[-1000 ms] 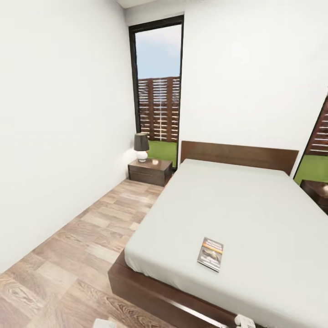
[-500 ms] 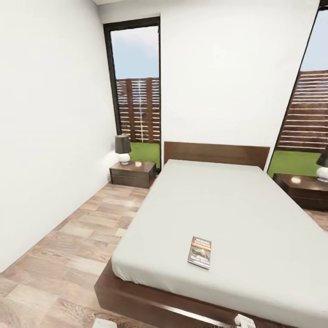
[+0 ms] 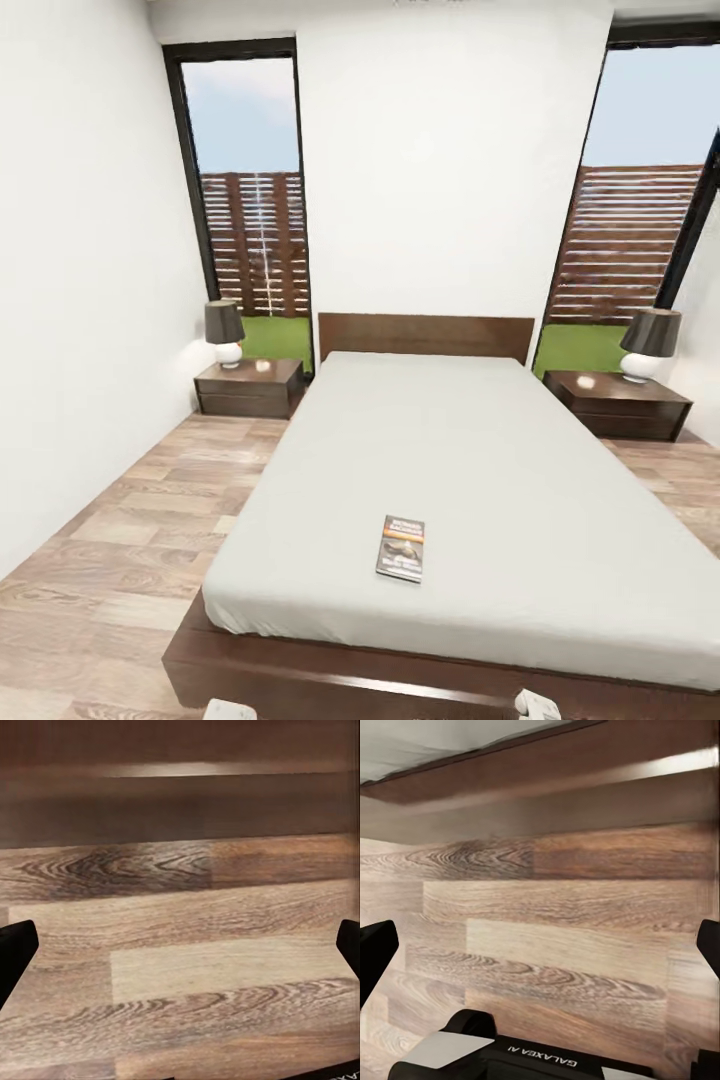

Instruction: In the bedroom, move the book from the bed onto either nightstand, and place the two sandals side by side next to the bed.

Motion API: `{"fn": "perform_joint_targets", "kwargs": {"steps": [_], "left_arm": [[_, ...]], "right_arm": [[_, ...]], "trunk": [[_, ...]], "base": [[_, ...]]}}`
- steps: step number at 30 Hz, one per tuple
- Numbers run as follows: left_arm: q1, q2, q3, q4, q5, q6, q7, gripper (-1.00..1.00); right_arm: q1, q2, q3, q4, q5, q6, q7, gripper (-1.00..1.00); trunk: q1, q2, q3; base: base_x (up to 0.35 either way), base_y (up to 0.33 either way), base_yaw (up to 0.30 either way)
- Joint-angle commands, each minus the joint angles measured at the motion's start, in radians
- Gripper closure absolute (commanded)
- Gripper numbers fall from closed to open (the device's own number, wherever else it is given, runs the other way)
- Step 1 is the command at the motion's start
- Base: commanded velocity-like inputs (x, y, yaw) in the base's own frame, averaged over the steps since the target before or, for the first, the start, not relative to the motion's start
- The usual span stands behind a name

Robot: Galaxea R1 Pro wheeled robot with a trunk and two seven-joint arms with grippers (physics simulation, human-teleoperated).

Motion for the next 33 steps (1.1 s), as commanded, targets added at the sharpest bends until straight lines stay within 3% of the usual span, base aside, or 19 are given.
{"fn": "perform_joint_targets", "kwargs": {"steps": [1, 21, 33], "left_arm": [[0.000, 0.000, 0.009, 0.001, -0.010, -0.004, -0.003, -1.00], [0.000, 0.000, 0.009, 0.001, -0.010, -0.004, -0.003, -1.00], [0.000, 0.000, 0.009, 0.001, -0.011, -0.004, -0.003, -1.00]], "right_arm": [[-0.002, 0.000, 0.007, 0.002, -0.011, 0.004, 0.005, -1.00], [-0.002, 0.000, 0.007, 0.003, -0.011, 0.004, 0.005, -1.00], [-0.002, 0.010, 0.008, 0.003, -0.009, 0.004, 0.003, -1.00]], "trunk": [[0.000, -0.001, -0.001], [0.000, -0.001, 0.008], [0.000, -0.001, 0.009]], "base": [[0.000, 0.000, -0.283], [0.000, 0.000, -0.280], [0.000, 0.000, -0.041]]}}
